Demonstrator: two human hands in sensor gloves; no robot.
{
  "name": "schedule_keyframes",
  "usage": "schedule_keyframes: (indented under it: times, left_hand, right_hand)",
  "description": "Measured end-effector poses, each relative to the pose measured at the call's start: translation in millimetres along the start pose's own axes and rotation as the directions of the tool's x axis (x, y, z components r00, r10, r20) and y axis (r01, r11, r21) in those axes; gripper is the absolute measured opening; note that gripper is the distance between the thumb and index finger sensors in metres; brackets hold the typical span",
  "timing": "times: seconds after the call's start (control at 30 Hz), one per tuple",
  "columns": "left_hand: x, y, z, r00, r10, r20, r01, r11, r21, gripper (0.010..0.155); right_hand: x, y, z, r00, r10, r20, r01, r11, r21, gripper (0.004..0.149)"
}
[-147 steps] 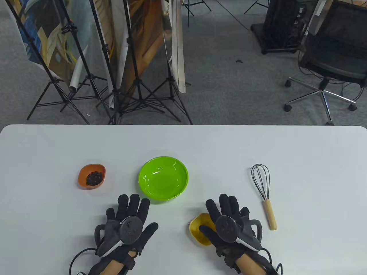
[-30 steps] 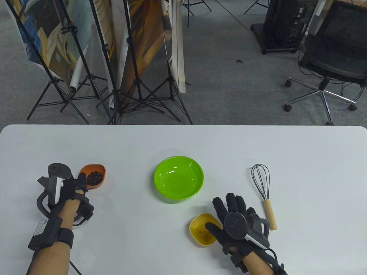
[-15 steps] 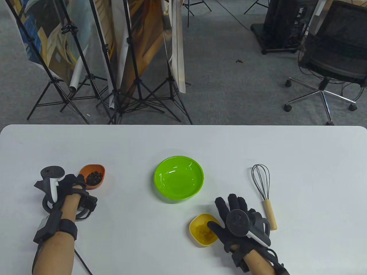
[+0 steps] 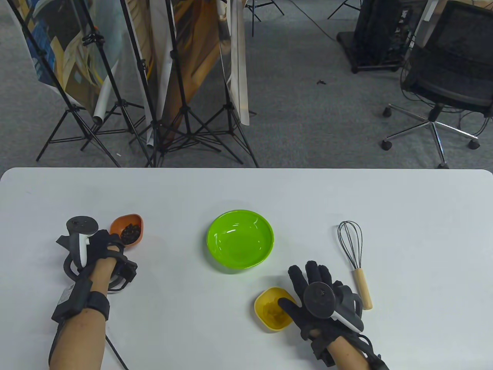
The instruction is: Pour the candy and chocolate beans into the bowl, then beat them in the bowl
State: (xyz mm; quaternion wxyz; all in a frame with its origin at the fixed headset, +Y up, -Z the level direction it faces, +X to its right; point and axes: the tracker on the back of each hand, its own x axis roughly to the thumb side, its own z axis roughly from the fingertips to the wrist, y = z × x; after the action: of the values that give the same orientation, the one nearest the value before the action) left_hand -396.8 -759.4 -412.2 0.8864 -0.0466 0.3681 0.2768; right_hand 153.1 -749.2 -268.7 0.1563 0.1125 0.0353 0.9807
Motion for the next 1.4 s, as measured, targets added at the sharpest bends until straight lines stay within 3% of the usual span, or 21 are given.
schedule_keyframes:
  times: [0.3,0.67,0.83,1.17,1.4]
  left_hand:
    - [72,-7,56,0.973,-0.092,0.210,0.087,0.996,0.029,0.047]
    - [154,-58,118,0.913,-0.122,0.389,0.130,0.992,0.005,0.047]
    - [180,-84,139,0.869,-0.199,0.454,0.198,0.979,0.050,0.047]
    - [196,-110,154,0.840,-0.269,0.472,0.249,0.963,0.105,0.049]
    - [194,-113,152,0.846,-0.263,0.465,0.246,0.964,0.099,0.049]
  right_hand:
    - [3,-3,2,1.000,-0.010,0.014,0.010,1.000,-0.020,0.083]
    - [3,-5,3,0.999,-0.026,0.023,0.026,0.999,-0.028,0.083]
    - [4,-7,4,0.999,-0.031,0.030,0.032,0.999,-0.034,0.083]
    - [5,-5,4,0.999,-0.025,0.039,0.026,0.999,-0.025,0.083]
    - [5,-4,4,0.999,-0.021,0.039,0.022,1.000,-0.021,0.082]
